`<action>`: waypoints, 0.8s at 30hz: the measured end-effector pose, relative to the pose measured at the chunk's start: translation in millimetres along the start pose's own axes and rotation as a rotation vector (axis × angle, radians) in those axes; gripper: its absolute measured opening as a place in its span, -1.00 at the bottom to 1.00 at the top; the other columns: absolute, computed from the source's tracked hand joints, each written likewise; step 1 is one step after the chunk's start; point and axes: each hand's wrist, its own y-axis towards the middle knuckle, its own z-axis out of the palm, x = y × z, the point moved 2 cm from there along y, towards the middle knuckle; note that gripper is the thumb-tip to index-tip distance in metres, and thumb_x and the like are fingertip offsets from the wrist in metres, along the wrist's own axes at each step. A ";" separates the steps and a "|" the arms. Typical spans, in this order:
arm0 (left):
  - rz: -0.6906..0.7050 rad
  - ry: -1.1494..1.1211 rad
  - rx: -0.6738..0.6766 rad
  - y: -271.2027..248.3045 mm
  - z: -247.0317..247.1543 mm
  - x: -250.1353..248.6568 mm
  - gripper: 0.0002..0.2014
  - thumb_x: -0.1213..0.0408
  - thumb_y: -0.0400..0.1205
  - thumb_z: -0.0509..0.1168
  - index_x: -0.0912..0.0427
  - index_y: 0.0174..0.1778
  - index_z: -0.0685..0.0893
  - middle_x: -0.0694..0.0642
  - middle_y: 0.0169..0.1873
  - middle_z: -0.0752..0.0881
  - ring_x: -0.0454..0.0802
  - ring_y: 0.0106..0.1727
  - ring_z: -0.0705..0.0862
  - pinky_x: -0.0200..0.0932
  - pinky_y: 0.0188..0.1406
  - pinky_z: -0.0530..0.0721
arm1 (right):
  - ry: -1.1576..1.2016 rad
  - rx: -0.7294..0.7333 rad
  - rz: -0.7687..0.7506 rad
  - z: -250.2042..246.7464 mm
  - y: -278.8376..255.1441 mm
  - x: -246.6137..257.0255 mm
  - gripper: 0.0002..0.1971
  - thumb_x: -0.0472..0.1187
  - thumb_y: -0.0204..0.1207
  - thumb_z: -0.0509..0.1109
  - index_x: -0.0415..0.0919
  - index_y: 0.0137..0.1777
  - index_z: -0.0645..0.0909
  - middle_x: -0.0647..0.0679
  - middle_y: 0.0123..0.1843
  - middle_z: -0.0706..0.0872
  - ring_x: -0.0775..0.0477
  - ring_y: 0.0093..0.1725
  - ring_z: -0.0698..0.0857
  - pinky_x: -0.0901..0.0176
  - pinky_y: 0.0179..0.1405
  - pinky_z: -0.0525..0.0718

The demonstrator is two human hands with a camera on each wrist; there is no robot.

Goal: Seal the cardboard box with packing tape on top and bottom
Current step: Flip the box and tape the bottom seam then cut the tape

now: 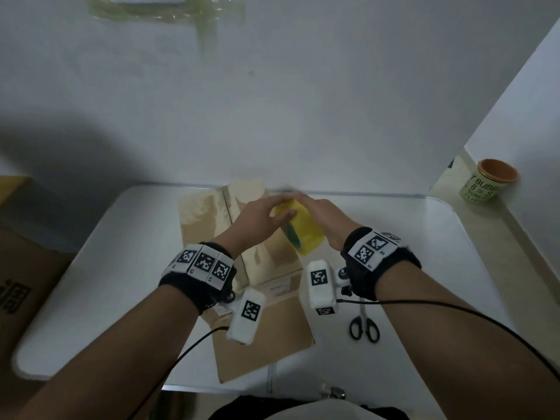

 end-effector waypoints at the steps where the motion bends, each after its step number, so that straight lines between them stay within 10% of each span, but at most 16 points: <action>1: -0.008 -0.007 0.020 -0.9 1.8 -1.0 -0.54 -0.01 0.66 0.29 -0.05 0.49 0.53 -0.03 0.36 0.64 -0.06 0.33 0.58 -0.25 0.24 0.49 | -0.004 0.000 0.007 -2.2 -0.2 0.3 -0.31 0.28 0.52 0.27 -0.24 0.47 0.47 -0.05 0.34 0.56 -0.17 0.33 0.54 0.06 0.16 0.44; 10: 0.147 0.155 0.054 -10.9 -3.3 6.1 -0.52 0.26 0.69 0.27 -0.01 0.56 0.44 -0.04 0.46 0.55 -0.10 0.45 0.51 -0.51 0.26 0.27 | 0.096 0.100 0.039 -4.3 0.3 -6.4 -0.65 -0.04 0.55 0.30 -0.23 0.22 0.59 -0.18 0.11 0.67 -0.21 0.08 0.62 -0.04 0.06 0.51; 17: 0.181 0.262 0.053 -8.1 0.3 23.6 -0.36 0.32 0.65 0.30 0.01 0.65 0.25 0.13 0.49 0.51 0.13 0.39 0.56 -0.10 0.25 0.53 | 0.231 0.234 0.012 2.6 0.2 -10.9 -0.82 -0.27 0.49 0.17 -0.14 -0.35 0.41 -0.05 -0.34 0.45 -0.04 -0.32 0.44 0.11 -0.31 0.38; 24: 0.073 0.289 -0.005 -5.9 -10.7 33.9 -0.48 0.27 0.70 0.19 -0.02 0.60 0.30 0.26 -0.01 0.75 0.19 -0.04 0.71 -0.06 -0.11 0.61 | 0.288 0.293 -0.020 15.9 -2.3 -0.2 -0.82 -0.17 0.26 0.26 -0.18 -0.16 0.41 -0.18 -0.04 0.43 -0.18 -0.02 0.44 -0.08 -0.05 0.39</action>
